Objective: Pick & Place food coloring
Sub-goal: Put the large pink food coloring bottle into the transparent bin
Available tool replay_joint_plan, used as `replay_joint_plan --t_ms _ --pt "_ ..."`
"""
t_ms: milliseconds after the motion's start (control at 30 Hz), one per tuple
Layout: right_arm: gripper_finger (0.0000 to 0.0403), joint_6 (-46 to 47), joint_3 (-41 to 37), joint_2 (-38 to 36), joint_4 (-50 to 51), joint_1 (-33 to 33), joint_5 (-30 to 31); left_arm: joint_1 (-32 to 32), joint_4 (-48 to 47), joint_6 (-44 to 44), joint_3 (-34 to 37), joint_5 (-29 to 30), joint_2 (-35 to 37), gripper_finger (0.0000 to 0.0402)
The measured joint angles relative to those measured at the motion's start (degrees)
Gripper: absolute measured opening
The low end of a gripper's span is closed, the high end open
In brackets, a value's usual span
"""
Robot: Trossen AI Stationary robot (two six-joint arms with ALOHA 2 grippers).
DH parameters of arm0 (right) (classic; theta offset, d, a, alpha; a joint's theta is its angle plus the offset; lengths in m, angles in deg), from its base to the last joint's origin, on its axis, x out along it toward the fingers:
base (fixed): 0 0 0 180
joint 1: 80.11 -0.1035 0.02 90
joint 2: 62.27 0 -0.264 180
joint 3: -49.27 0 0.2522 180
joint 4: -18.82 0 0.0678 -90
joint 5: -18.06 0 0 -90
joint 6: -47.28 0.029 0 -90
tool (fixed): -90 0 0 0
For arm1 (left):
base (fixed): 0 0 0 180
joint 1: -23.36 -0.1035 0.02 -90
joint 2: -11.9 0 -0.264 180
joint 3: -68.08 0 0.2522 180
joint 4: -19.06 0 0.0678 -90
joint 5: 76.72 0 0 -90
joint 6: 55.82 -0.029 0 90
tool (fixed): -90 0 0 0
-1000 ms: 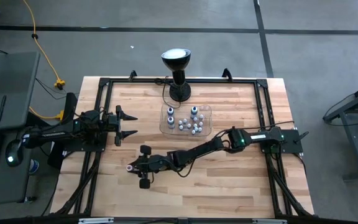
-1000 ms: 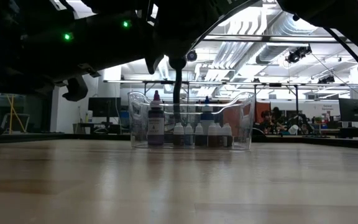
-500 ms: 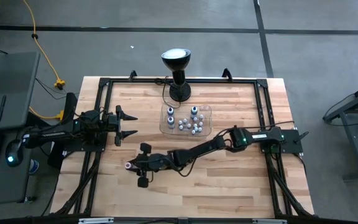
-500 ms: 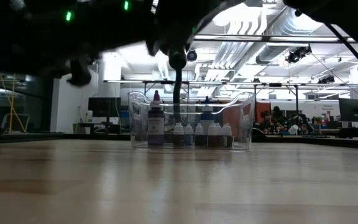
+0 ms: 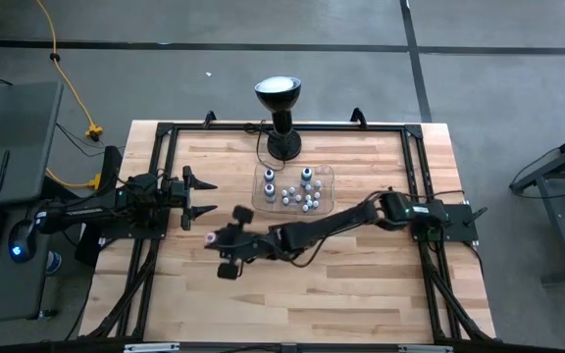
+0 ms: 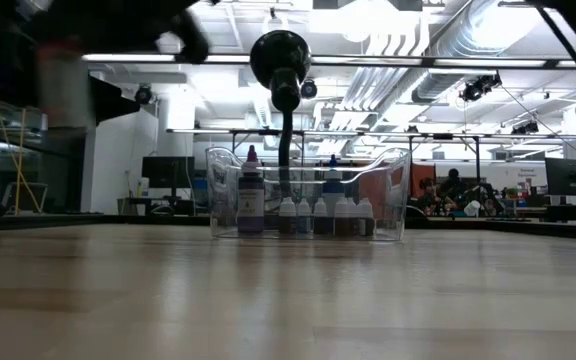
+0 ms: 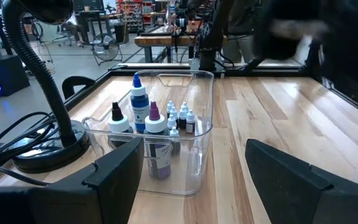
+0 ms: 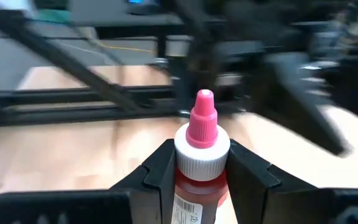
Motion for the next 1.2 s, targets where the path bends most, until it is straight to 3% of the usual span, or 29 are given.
replay_joint_plan --t_ms 400,900,1200 --pt "0.0105 22.54 0.09 -11.19 35.86 1.94 21.45 -0.01 0.00 -0.01 0.00 0.00 0.00 0.0278" --pt "0.0105 46.24 -0.04 -11.56 60.51 5.65 25.88 -0.01 0.00 0.01 0.00 0.00 0.00 0.0278" --pt "0.0105 60.99 -5.24 -11.95 75.95 5.06 26.47 0.00 0.00 -0.01 0.00 0.00 0.00 0.0278"
